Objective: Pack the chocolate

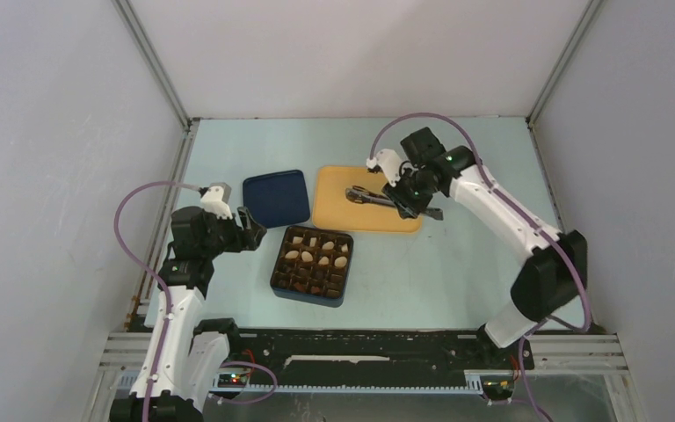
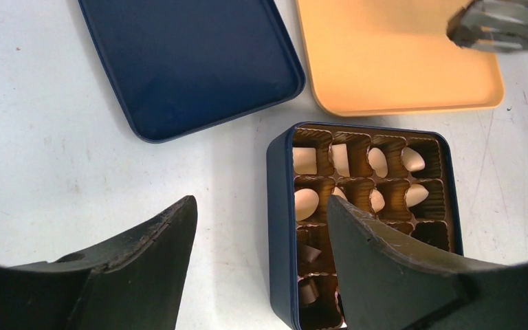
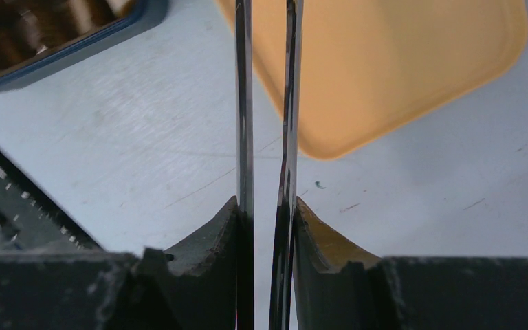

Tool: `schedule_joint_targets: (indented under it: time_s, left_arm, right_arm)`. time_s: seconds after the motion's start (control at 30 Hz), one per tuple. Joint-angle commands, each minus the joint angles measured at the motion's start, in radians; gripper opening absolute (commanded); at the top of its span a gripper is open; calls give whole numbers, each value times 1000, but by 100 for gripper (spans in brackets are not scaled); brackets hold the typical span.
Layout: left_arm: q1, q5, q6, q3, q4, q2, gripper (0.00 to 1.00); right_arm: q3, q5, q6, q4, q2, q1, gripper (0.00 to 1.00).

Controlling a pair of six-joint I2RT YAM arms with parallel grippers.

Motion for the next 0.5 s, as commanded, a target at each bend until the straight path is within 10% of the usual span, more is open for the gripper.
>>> schedule_joint_targets:
  time_s: [0.0, 0.47]
  left_arm:
    - [13, 25, -7, -25, 31, 4, 73]
    - [14, 24, -12, -27, 21, -16, 73]
  right_arm:
    - [-70, -98, -62, -65, -125, 71, 28]
    - [-147, -203, -202, -243, -215, 297, 30]
